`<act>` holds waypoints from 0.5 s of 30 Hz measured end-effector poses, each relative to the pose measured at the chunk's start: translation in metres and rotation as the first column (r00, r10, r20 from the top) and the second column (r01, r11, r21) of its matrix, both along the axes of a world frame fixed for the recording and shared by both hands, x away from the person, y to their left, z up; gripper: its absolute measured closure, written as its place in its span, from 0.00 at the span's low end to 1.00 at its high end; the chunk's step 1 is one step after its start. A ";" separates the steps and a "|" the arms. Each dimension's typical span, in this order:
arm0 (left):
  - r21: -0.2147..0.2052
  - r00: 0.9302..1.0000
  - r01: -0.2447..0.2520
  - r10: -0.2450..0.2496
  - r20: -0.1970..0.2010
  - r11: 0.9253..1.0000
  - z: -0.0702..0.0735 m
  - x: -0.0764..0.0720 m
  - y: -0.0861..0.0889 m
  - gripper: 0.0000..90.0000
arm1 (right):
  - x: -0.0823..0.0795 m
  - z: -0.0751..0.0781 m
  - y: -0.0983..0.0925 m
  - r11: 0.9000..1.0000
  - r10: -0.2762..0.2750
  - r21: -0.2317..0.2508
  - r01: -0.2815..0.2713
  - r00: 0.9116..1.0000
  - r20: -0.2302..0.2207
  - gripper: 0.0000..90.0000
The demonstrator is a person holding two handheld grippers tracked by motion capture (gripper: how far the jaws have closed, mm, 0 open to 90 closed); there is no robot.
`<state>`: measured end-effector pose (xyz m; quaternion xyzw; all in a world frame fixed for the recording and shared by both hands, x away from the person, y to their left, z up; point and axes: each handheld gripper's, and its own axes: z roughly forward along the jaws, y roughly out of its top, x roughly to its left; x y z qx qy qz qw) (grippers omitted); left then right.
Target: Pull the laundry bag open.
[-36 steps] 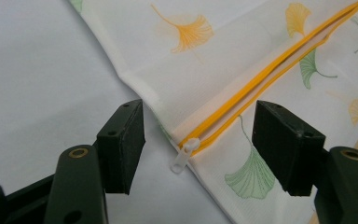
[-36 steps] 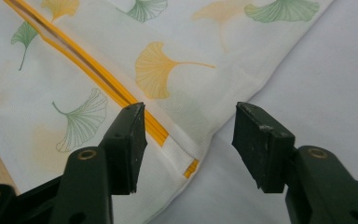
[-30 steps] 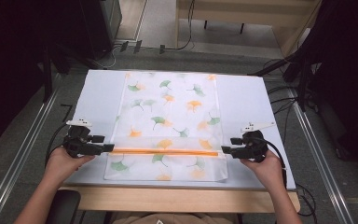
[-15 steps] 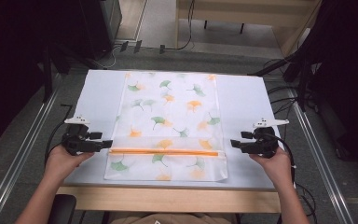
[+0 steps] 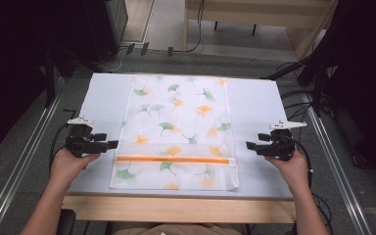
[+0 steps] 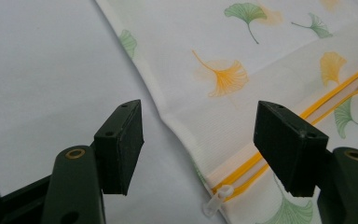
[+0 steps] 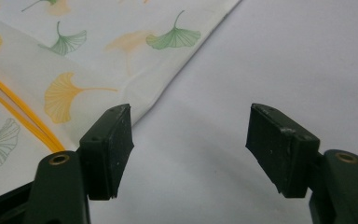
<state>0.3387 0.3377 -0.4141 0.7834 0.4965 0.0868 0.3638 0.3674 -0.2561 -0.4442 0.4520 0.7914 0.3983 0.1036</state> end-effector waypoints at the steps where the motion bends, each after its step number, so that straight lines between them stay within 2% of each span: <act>1: 0.006 1.000 -0.002 0.002 0.007 1.000 0.000 -0.001 0.001 0.37 | 0.001 -0.001 0.000 1.000 -0.006 0.001 0.006 1.000 -0.006 0.36; 2: 0.019 1.000 -0.003 0.002 0.018 1.000 -0.001 -0.002 0.002 0.37 | 0.002 -0.001 0.000 1.000 -0.004 -0.001 0.004 1.000 -0.013 0.36; 5: 0.035 1.000 -0.010 0.010 0.017 0.999 -0.001 -0.003 0.007 0.37 | 0.003 -0.003 0.001 1.000 -0.004 -0.005 0.004 1.000 -0.010 0.36; 15: 0.024 0.999 -0.041 0.041 0.009 0.999 -0.004 -0.003 0.015 0.37 | 0.004 -0.004 0.002 1.000 -0.007 -0.011 0.007 1.000 -0.027 0.36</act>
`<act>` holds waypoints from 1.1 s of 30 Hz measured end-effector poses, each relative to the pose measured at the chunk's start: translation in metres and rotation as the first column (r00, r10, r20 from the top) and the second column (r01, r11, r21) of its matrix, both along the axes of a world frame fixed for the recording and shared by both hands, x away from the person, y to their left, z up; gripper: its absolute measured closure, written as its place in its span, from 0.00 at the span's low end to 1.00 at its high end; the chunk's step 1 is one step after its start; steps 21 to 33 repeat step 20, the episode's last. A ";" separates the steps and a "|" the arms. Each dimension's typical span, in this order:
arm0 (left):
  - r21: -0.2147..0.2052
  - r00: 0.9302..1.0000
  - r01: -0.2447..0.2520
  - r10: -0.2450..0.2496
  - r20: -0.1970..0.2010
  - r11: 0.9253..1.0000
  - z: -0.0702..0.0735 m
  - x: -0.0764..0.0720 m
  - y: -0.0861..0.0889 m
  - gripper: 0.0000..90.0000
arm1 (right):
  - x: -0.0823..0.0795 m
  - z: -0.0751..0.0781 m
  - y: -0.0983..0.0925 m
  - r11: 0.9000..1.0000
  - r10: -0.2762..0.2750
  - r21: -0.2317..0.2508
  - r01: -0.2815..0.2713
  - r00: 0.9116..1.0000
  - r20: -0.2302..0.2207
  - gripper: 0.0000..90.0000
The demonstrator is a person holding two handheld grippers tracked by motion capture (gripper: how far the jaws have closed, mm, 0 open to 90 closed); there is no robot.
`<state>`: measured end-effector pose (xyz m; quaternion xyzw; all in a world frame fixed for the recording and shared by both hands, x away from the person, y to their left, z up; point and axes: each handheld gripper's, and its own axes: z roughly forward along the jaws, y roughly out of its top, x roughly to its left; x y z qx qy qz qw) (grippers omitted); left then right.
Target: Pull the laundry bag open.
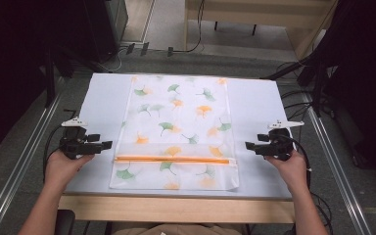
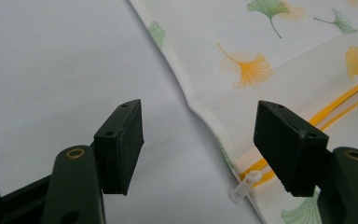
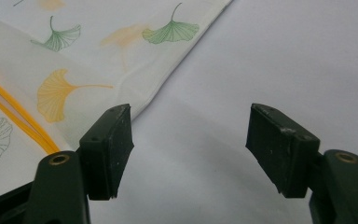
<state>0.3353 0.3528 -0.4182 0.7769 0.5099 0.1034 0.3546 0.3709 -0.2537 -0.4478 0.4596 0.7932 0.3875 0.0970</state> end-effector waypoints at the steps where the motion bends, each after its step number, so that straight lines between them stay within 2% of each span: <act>1: 0.000 1.000 -0.005 0.005 0.001 1.000 0.000 0.000 0.000 0.37 | 0.000 0.000 0.000 1.000 0.000 0.001 0.000 1.000 0.000 0.36; 5: -0.024 1.000 -0.022 0.022 -0.015 0.999 -0.001 0.002 0.000 0.34 | 0.000 -0.001 0.000 1.000 0.002 0.000 -0.002 1.000 0.000 0.36; 18: -0.004 0.999 -0.026 0.026 -0.021 1.000 -0.004 0.004 0.000 0.33 | -0.001 -0.002 -0.001 1.000 0.003 -0.007 -0.003 1.000 -0.004 0.36; 33: -0.004 0.999 -0.025 0.025 -0.022 1.000 -0.005 0.005 -0.001 0.33 | -0.001 -0.003 -0.001 1.000 0.000 -0.006 0.000 1.000 -0.001 0.36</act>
